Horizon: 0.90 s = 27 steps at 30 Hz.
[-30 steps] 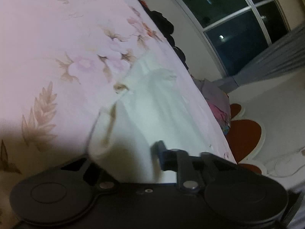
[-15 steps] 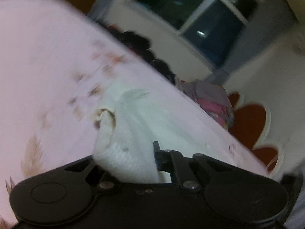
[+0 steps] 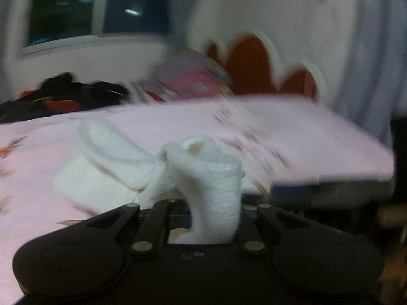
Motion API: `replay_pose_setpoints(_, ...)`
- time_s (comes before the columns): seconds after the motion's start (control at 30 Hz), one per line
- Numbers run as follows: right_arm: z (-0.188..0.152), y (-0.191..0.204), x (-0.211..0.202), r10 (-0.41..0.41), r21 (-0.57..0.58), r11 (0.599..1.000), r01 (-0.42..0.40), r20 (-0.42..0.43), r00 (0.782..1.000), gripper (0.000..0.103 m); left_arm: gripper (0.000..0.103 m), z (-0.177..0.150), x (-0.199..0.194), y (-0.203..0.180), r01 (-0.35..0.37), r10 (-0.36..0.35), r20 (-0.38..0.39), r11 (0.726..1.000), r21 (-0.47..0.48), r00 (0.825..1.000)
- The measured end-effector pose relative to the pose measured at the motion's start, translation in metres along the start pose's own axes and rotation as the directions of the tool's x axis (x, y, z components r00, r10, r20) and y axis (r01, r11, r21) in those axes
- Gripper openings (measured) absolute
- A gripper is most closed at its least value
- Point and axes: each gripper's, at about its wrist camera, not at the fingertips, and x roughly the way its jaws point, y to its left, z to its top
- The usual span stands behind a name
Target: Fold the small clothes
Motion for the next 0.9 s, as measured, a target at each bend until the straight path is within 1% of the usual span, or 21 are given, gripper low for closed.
replay_pose_setpoints(0.07,-0.004,-0.018,-0.011,-0.023,0.035,0.999,0.023,-0.002,1.0,0.051,0.007,-0.012,0.014,-0.024,0.024,-0.019,-0.059,0.996,0.09,0.998)
replay_pose_setpoints(0.13,-0.008,-0.033,-0.021,-0.033,0.068,0.997,0.033,0.0,0.999,0.051,0.009,-0.027,0.025,-0.039,0.037,-0.019,-0.116,0.987,0.155,0.993)
replay_pose_setpoints(0.2,-0.01,-0.043,-0.03,-0.029,0.092,0.995,0.029,-0.002,1.0,0.051,0.014,-0.037,0.026,-0.046,0.056,-0.03,-0.139,0.981,0.184,0.99)
replay_pose_setpoints(0.3,-0.012,-0.047,-0.04,-0.003,0.114,0.993,0.002,0.003,1.0,0.051,0.019,-0.047,0.019,-0.049,0.069,-0.042,-0.146,0.98,0.185,0.988)
replay_pose_setpoints(0.43,-0.008,-0.036,-0.042,0.047,0.122,0.991,-0.047,0.005,0.999,0.051,0.021,-0.056,0.005,-0.046,0.09,-0.067,-0.159,0.986,0.14,0.985)
replay_pose_setpoints(0.53,-0.007,-0.025,-0.038,0.085,0.108,0.991,-0.083,-0.012,0.996,0.051,0.021,-0.059,-0.007,-0.042,0.112,-0.093,-0.162,0.987,0.112,0.982)
replay_pose_setpoints(0.6,-0.006,-0.02,-0.031,0.105,0.106,0.989,-0.101,-0.03,0.994,0.051,0.023,-0.06,-0.015,-0.038,0.135,-0.121,-0.165,0.988,0.076,0.979)
replay_pose_setpoints(0.73,-0.006,-0.014,-0.015,0.13,0.107,0.987,-0.122,-0.069,0.989,0.051,0.024,-0.057,-0.031,-0.019,0.16,-0.163,-0.153,0.987,-0.03,0.975)
replay_pose_setpoints(0.83,-0.007,-0.014,-0.001,0.14,0.122,0.984,-0.129,-0.092,0.986,0.051,0.026,-0.049,-0.038,0.004,0.139,-0.158,-0.13,0.98,-0.141,0.979)
replay_pose_setpoints(0.9,-0.006,-0.016,0.007,0.15,0.138,0.981,-0.135,-0.1,0.984,0.051,0.029,-0.042,-0.041,0.021,0.11,-0.137,-0.117,0.972,-0.209,0.984)
